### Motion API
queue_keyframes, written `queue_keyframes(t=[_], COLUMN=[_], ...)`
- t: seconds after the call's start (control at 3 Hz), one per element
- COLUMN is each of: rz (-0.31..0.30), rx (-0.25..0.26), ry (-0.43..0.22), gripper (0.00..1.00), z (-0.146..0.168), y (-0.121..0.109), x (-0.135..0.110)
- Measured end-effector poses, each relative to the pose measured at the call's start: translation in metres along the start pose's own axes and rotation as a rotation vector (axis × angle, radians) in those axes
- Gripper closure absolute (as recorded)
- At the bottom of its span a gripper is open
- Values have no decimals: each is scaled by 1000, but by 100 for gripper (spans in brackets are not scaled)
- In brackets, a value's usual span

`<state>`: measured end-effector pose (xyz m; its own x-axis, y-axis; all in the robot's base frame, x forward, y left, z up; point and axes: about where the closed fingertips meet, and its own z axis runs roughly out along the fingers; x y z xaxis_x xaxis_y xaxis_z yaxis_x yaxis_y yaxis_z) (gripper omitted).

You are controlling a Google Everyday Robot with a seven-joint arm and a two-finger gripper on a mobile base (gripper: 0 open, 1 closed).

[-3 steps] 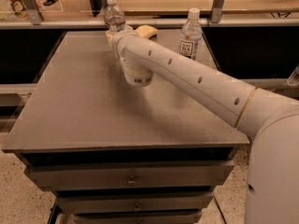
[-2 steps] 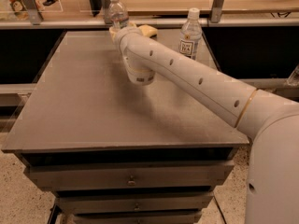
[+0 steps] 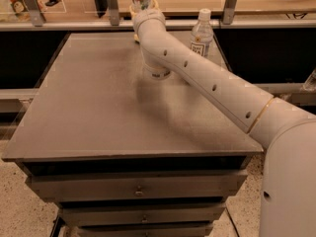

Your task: Move water bottle near sponge

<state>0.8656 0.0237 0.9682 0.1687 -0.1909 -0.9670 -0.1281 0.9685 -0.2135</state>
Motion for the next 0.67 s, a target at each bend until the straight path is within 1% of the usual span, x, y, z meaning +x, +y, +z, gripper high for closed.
queue_keyframes(t=[0.33,0.67], rz=[-22,-10], rx=[33,45], ry=[-8,34], gripper=[100,100], z=[2,-2], y=[-16,-25], x=[1,13])
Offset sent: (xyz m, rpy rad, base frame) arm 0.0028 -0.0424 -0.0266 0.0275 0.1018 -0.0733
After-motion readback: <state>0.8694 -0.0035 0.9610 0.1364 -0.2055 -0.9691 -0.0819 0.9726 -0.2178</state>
